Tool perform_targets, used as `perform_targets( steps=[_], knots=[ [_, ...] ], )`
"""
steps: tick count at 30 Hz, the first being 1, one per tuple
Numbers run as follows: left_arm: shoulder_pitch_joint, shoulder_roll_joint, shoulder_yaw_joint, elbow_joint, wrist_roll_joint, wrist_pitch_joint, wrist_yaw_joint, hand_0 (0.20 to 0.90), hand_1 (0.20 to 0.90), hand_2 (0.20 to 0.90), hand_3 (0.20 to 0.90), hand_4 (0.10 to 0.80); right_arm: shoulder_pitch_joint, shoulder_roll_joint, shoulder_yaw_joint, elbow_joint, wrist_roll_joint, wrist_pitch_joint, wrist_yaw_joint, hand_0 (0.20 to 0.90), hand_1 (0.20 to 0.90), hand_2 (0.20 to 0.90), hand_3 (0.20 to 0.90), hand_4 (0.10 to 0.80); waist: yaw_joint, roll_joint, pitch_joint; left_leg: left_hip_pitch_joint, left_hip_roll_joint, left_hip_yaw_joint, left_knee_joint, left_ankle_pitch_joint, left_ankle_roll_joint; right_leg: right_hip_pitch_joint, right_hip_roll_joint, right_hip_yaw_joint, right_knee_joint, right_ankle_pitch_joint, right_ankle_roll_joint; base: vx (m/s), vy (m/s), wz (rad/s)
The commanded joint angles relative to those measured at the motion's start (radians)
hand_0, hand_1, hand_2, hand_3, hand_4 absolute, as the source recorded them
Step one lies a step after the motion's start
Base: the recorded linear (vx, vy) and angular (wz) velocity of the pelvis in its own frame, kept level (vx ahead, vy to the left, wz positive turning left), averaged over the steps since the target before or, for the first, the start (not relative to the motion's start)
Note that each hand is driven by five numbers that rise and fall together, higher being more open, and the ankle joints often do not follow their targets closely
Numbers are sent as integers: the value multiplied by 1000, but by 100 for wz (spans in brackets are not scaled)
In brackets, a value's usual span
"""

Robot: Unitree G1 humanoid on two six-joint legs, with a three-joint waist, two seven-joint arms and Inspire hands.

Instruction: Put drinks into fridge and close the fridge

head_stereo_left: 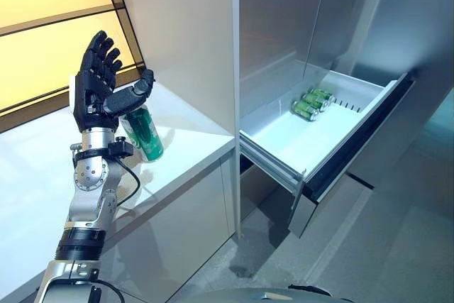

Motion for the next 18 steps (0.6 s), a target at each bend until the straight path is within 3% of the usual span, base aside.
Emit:
perform_targets(
  steps=[1, 18],
  knots=[
    [-75, 60, 83, -8, 18, -73, -3, 900, 900, 900, 900, 800, -2, 2, 7, 50, -43, -12, 27, 900, 900, 900, 900, 800, 3, 5, -20, 83, -10, 89, 7, -161, 36, -84, -33, 25, -11, 105, 61, 0, 0, 0],
    [-59, 84, 87, 67, 64, -95, 17, 900, 900, 900, 900, 800, 2, -11, -10, 51, -56, -13, 47, 900, 900, 900, 900, 800, -3, 8, -18, 89, -10, 105, 7, -162, 37, -85, -36, 26, -4, 103, 63, 0, 1, -1]
  ],
)
